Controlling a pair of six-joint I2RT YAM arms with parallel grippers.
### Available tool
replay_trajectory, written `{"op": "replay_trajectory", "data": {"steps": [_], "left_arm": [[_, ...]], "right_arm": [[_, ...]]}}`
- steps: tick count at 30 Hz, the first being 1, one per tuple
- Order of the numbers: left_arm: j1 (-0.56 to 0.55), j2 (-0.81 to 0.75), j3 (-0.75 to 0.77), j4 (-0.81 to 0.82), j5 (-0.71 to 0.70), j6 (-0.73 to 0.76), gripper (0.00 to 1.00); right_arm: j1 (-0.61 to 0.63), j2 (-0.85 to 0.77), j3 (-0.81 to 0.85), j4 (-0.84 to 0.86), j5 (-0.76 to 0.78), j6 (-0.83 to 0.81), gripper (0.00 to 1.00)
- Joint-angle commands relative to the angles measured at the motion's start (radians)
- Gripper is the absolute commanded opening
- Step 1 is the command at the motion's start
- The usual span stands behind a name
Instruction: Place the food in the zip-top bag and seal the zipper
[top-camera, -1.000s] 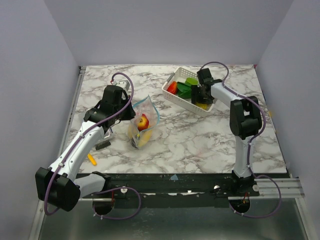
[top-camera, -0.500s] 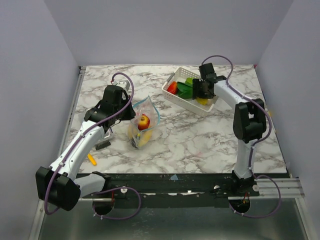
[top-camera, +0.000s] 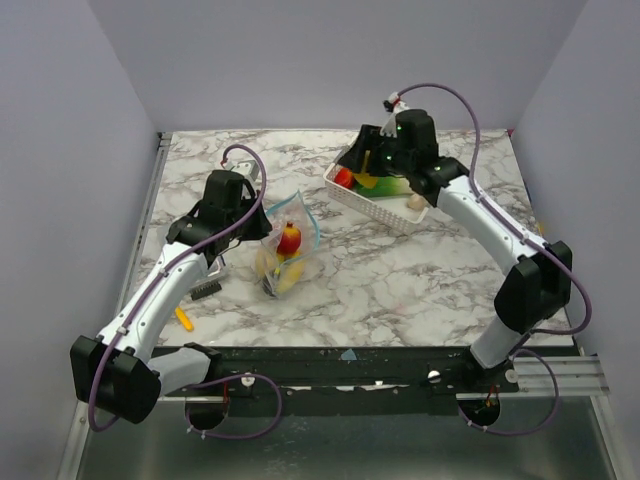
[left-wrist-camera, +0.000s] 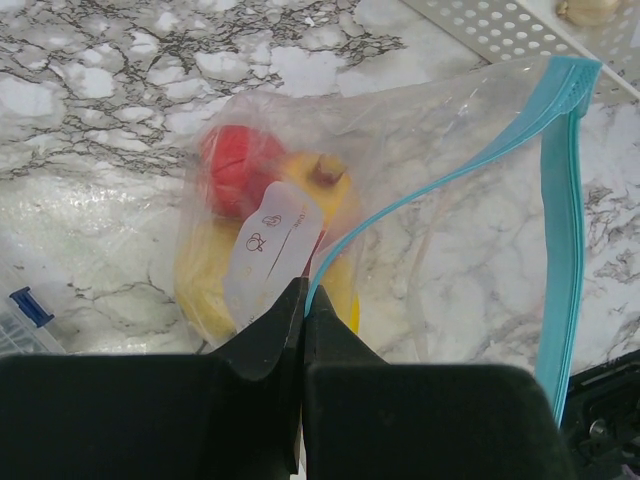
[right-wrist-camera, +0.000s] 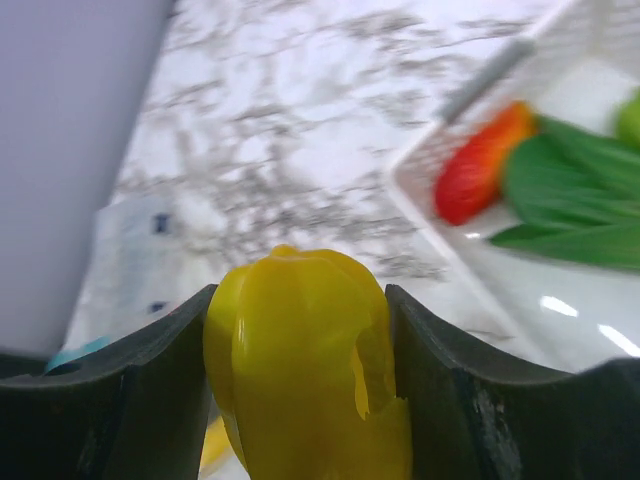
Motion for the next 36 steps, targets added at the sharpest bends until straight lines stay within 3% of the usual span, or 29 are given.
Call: {"op": "replay_trajectory", "data": {"steps": [1,5,10,20,33,36], "left_arm": [[0.016,-0.023,-0.011,0.020,0.055,0.000,0.00],[0.024,-0.029,-0.015,0.026,0.065,-0.006,0.00],[0.034,-0.033,-0.020,0.031,0.083,-0.014,0.00],[0.049,-0.036,-0.023,0.039,0.104,-0.017,0.00],[0.070,-0.028,-0.026,0.046,0.126,-0.026,0.00],[0.073,-0.028,-0.028,0.046,0.129,-0.026,0.00]], "right_arm": [[0.156,-0.088,-0.099,0.266,-0.140,0.159,0.20],[0.305,-0.146,-0.249,0.528,-0.123,0.246,0.20],[0.450,-0.189,-0.373,0.678,0.026,0.176,0.21],[0.483,-0.183,-0.498,0.916,0.138,0.126,0.31],[0.507,-0.084,-0.488,0.999,0.199,0.074,0.47],[0.512,-0.063,-0.485,1.006,0.213,0.066,0.55]]}}
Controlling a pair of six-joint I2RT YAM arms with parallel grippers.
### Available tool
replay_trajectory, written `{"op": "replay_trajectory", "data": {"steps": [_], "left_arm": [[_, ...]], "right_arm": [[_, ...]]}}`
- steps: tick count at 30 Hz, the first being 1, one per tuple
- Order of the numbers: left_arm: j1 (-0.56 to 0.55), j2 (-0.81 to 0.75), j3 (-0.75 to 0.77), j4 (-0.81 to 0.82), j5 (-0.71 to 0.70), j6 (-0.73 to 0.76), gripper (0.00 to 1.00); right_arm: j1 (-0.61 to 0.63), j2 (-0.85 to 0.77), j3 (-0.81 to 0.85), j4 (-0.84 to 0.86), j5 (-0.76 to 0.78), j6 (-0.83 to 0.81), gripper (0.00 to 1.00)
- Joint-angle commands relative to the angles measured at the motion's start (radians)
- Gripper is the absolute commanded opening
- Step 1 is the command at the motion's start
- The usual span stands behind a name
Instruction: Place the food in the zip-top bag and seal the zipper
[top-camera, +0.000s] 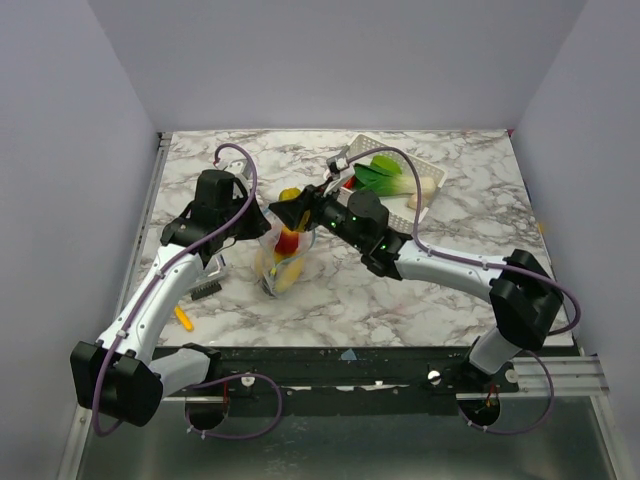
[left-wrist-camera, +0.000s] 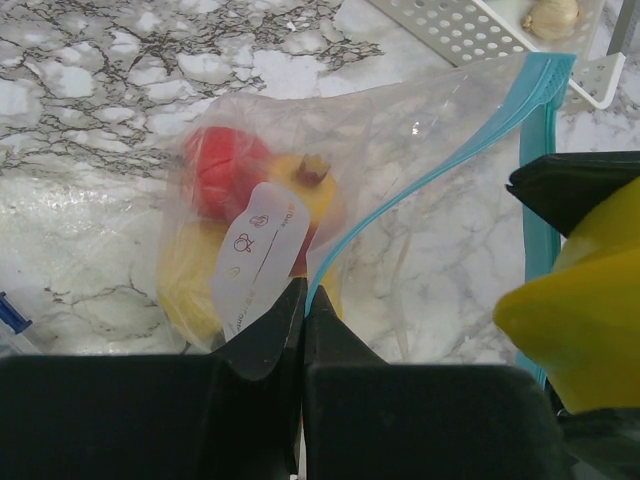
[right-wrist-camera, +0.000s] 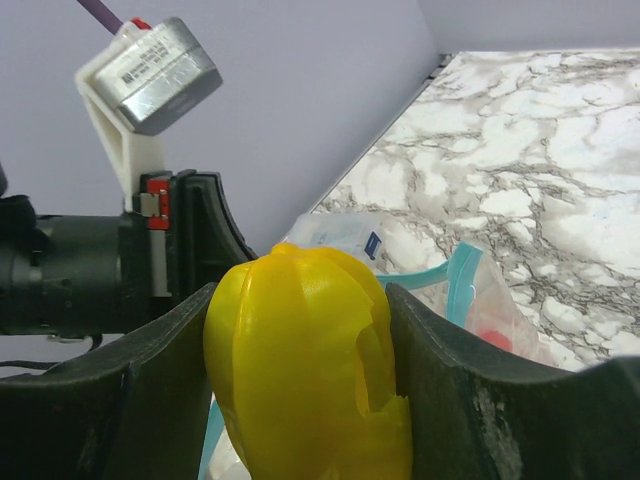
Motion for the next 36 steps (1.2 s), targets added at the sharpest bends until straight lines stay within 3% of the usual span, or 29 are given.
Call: {"op": "replay_trajectory", "data": {"steps": [1,4,8,15,19,24,29,33,36], "left_arm": [[0.010,-0.012,-0.010,0.023,0.030,-0.006,0.00],[0.011,-0.012,-0.010,0.023,0.032,-0.006,0.00],[0.014,-0.012,-0.008,0.024,0.035,-0.007,0.00],[0.023,-0.014,-0.008,0.026,0.043,-0.011,0.00],[0.034,-0.011,-0.008,0.027,0.049,-0.013,0.00],[0.044,-0.021,-0.010,0.027,0.055,-0.016,0.00],[0.045,-0.021,-0.013,0.032,0.060,-0.017,0.00],[0.047,-0.003,-0.013,0.032,0.060,-0.009,0.00],[0.047,0.009,-0.016,0.037,0.074,0.015,0.00]], "right_arm": [[0.012,0.036,0.009,0.056,0.050,-0.035,0.59],[0.015,0.037,0.008,0.048,0.058,-0.048,0.72],[0.020,0.025,-0.001,0.029,0.074,-0.064,0.80],[0.020,-0.010,0.013,-0.042,0.113,-0.068,0.82],[0.020,-0.035,0.077,-0.188,0.150,-0.073,0.82],[0.020,-0.144,0.090,-0.361,0.273,-0.069,0.82],[0.010,-0.283,0.088,-0.534,0.522,-0.120,0.92],[-0.092,-0.326,0.058,-0.570,0.580,-0.143,0.95],[-0.269,-0.290,0.029,-0.579,0.467,-0.076,0.95]]}}
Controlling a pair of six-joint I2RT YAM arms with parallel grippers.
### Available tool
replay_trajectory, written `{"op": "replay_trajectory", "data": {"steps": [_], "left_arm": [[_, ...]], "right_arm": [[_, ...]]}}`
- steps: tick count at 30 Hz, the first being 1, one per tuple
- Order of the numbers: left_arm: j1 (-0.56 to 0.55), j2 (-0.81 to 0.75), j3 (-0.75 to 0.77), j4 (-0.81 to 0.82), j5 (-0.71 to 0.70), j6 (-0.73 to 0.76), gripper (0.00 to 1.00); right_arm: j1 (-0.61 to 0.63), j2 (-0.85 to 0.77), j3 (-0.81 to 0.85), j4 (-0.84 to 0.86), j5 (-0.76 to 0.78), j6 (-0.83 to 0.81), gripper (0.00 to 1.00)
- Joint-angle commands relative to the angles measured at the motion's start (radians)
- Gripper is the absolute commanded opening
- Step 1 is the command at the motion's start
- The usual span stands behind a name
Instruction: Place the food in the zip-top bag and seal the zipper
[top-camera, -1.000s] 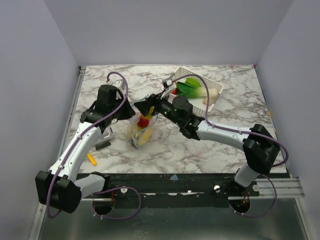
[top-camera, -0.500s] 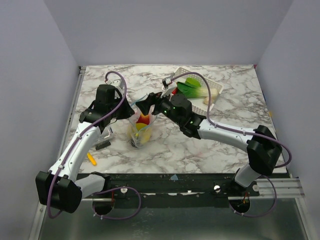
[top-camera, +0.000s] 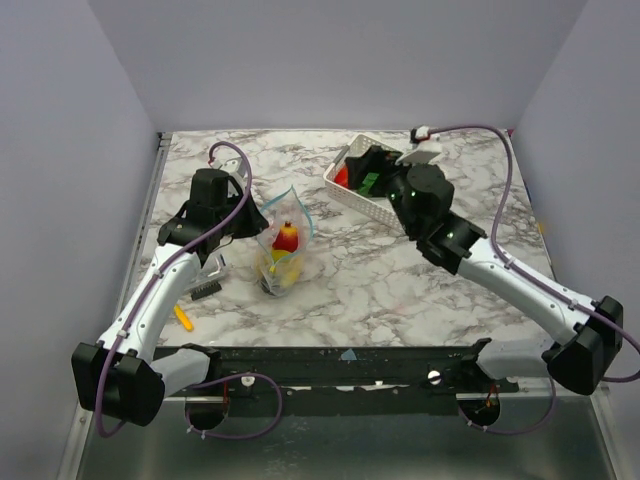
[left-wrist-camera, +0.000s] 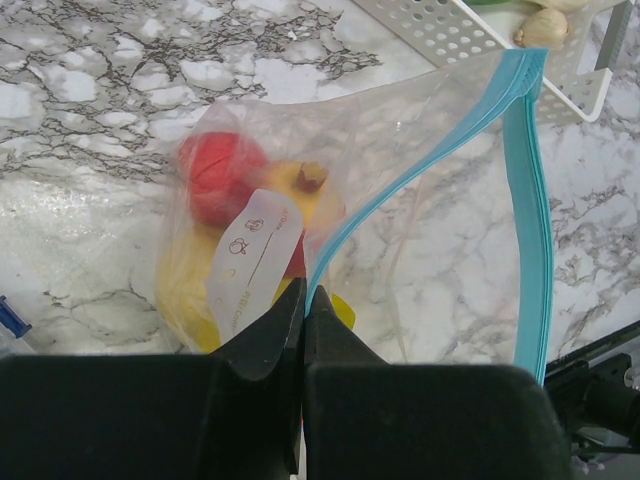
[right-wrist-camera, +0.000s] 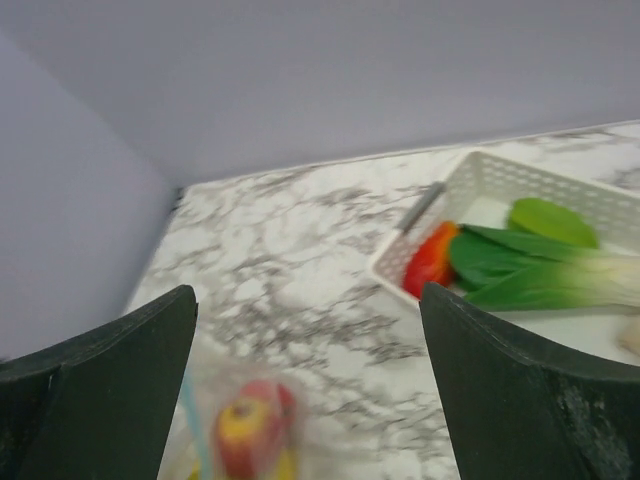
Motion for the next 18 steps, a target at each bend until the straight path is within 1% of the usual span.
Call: {"op": "replay_trajectory", "data": {"steps": [1,3,5,6,8,9,12,14,16,18], "left_arm": [[0.008,0.013,-0.015,0.032,0.039,0.035,0.00],[0.008,0.018,-0.024,0.053,0.051,0.061,0.00],[0.008,0.018,-0.042,0.081,0.057,0.089,0.00],[0.008,0.016,-0.054,0.096,0.054,0.095,0.00],[0.008,0.014,-0.081,0.133,0.051,0.094,0.00],[0.007,0.016,-0.081,0.127,0.046,0.083,0.00],[0.007,0.020,-0.092,0.111,0.046,0.053,0.00],[0.007,0.028,-0.083,0.058,0.049,0.027,0.00],[0.007,0.031,-0.065,0.010,0.058,0.023,0.00],[0.007,0.029,-0.053,-0.015,0.045,0.037,0.00]], "right_arm": [[-0.217,0.063,-0.039,-0.087,-0.022,0.054,0.95],[-0.266,0.122,-0.034,-0.047,-0.050,0.035,0.95],[-0.277,0.193,0.005,-0.039,-0.035,0.001,0.95],[-0.279,0.228,0.045,-0.067,-0.026,0.000,0.95],[-0.281,0.296,0.121,-0.198,-0.012,0.012,0.95],[-0.281,0.318,0.145,-0.264,-0.007,0.029,0.95],[-0.281,0.314,0.128,-0.375,-0.037,0.040,0.96],[-0.281,0.291,0.125,-0.463,-0.042,0.048,0.96],[-0.281,0.276,0.144,-0.546,-0.031,0.039,0.96],[-0.282,0.258,0.135,-0.571,0.003,0.043,0.98]]}}
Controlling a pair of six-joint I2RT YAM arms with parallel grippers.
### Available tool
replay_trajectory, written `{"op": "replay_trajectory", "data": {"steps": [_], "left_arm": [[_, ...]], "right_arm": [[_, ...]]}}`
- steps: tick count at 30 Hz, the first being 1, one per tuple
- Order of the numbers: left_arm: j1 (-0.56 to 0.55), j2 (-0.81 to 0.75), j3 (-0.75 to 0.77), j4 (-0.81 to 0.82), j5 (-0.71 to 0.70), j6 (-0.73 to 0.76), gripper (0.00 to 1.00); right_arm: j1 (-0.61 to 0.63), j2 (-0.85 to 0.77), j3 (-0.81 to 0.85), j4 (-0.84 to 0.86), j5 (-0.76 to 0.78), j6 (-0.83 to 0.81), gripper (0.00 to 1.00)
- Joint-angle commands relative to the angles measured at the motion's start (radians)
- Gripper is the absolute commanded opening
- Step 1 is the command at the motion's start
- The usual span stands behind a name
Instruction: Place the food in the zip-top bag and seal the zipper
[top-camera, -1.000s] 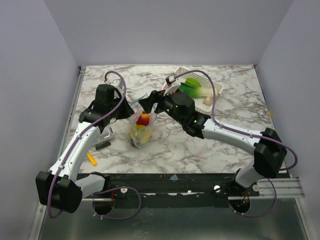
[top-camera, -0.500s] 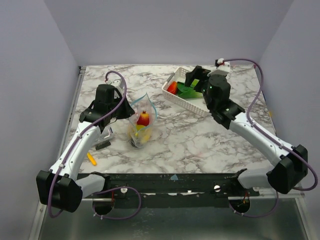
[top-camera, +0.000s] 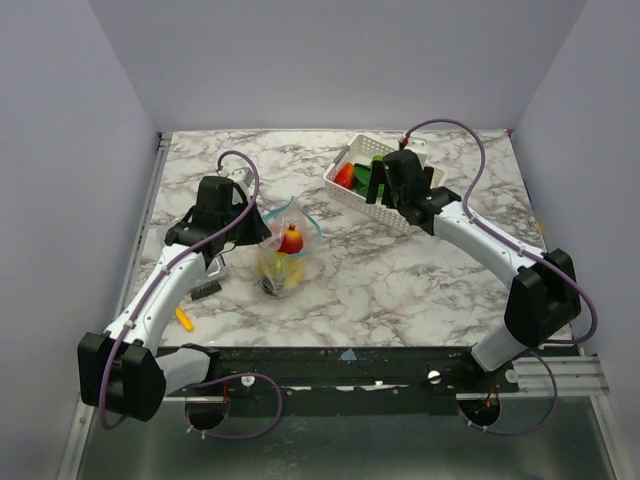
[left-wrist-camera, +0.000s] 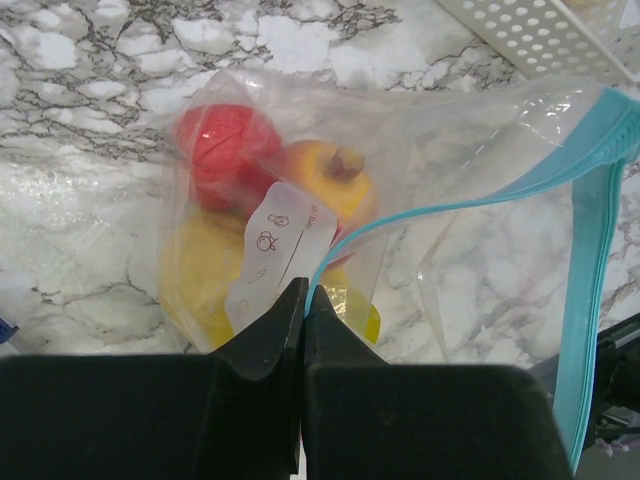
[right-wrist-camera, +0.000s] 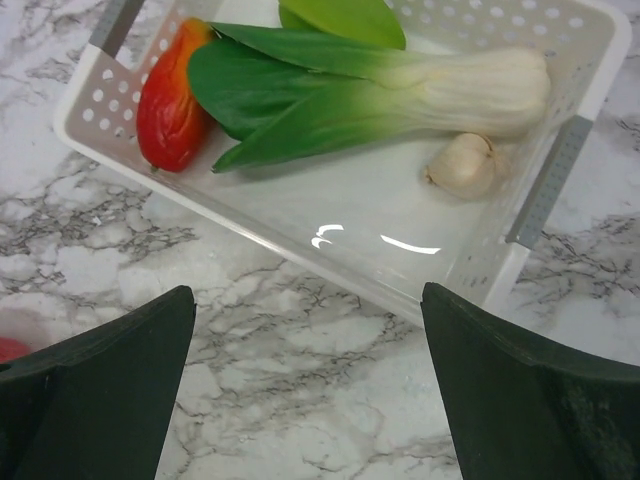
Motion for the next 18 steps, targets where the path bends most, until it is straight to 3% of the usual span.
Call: {"op": "replay_trajectory", "data": {"steps": [1,7,12,18], "left_arm": [[0.007,0.006,0.033,-0.084,0.005,0.006,0.00],[0.007,0.056,0.062,-0.096,-0.045,0.016,0.00],[0.007,0.081,0.088,-0.104,-0.056,0.024,0.00],[0.007,0.046,0.069,-0.077,-0.075,0.047,0.00]], "right_arm": [[-0.004,-0.062,0.014,-0.153,0.037,0.008,0.98],[-0.025,-0.002,-0.011,-0.094,0.026,-0.033,0.99],[-0.052,0.122,0.121,-0.217,0.069,-0.072,0.99],[-0.106,0.211,0.241,-0.289,-0.113,-0.073,0.92]]}}
